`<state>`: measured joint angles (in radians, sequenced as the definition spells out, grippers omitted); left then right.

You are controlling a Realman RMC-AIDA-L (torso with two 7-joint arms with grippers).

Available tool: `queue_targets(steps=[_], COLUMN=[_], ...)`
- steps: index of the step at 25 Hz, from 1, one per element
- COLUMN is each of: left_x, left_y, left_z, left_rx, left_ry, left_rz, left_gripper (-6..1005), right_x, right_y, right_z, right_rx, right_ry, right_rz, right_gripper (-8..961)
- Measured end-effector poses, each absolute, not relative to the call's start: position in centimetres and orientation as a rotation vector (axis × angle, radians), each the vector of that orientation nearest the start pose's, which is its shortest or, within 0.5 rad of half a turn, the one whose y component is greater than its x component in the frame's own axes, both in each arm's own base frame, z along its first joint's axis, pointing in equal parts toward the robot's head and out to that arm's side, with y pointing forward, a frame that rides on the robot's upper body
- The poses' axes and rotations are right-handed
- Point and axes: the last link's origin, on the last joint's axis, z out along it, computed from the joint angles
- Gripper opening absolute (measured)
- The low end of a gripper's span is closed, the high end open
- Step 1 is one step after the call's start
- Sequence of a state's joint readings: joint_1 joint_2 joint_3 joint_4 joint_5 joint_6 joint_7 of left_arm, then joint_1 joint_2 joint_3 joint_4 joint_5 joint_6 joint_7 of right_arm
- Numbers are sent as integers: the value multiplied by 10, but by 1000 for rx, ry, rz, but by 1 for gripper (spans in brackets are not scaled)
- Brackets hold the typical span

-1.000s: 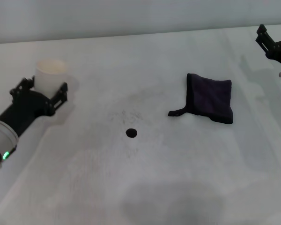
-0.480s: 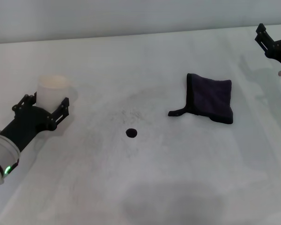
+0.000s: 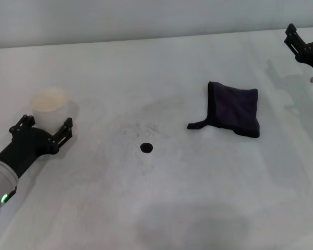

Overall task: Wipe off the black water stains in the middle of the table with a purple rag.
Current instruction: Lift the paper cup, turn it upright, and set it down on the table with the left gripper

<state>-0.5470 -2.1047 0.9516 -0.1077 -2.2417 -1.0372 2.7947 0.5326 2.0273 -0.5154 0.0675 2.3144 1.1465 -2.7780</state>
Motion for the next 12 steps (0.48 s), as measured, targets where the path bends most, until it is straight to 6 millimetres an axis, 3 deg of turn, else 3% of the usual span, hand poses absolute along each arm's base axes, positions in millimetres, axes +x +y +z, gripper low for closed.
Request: queue_targets(steps=[12], left_x=[-335], left_y=[302], left_z=[-83], left_rx=[-2045], left_ry=[-693], left_rz=[-529], left_gripper=[862], right_x=[355], right_y=[347], right_z=[20], right_rx=[-1493], right_ry=[710], right_rz=[724], right_gripper=[857])
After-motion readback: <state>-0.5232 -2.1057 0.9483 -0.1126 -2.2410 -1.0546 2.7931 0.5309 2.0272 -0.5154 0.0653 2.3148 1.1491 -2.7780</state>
